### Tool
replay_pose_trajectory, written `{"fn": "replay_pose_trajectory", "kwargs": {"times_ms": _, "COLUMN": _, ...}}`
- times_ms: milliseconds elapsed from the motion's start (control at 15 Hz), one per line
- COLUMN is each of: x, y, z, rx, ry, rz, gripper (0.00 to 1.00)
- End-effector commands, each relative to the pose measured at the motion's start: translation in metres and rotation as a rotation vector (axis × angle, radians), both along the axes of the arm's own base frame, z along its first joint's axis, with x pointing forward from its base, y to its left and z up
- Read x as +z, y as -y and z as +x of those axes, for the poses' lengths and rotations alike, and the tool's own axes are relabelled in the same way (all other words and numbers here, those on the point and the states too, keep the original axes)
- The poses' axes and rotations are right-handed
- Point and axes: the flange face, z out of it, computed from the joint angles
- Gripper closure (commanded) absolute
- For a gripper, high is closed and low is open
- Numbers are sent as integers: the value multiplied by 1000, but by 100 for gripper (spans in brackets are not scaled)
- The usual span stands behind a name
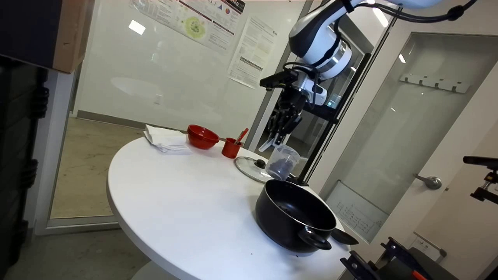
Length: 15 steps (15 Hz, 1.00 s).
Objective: Pour some of the things from the jug into the pot
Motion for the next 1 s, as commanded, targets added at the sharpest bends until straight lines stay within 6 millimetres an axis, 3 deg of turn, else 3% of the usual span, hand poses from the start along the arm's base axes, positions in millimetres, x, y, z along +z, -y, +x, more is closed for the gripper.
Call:
{"fn": "replay_pose_trajectory", "kwargs": {"times_ms": 0, "x": 16, "y": -57, "z": -21, "rx": 83, "ry": 104, "rz": -150, "gripper": 93}}
{"fn": "replay_pose_trajectory", "kwargs": {"times_ms": 467, "x": 11, "y": -159, "z": -51, "rx": 290, "ry": 333, "rz": -412, "gripper": 93}}
{"fn": "replay_pose_trajectory", "kwargs": {"times_ms": 667, "x": -9, "y": -182, "z": -59, "rx": 331, "ry": 462, "rz": -493, "gripper": 93}}
{"fn": "replay_pose_trajectory", "kwargs": {"times_ms": 933, "x": -46, "y": -194, "z": -74, "rx": 367, "ry": 527, "rz": -534, "gripper": 93}}
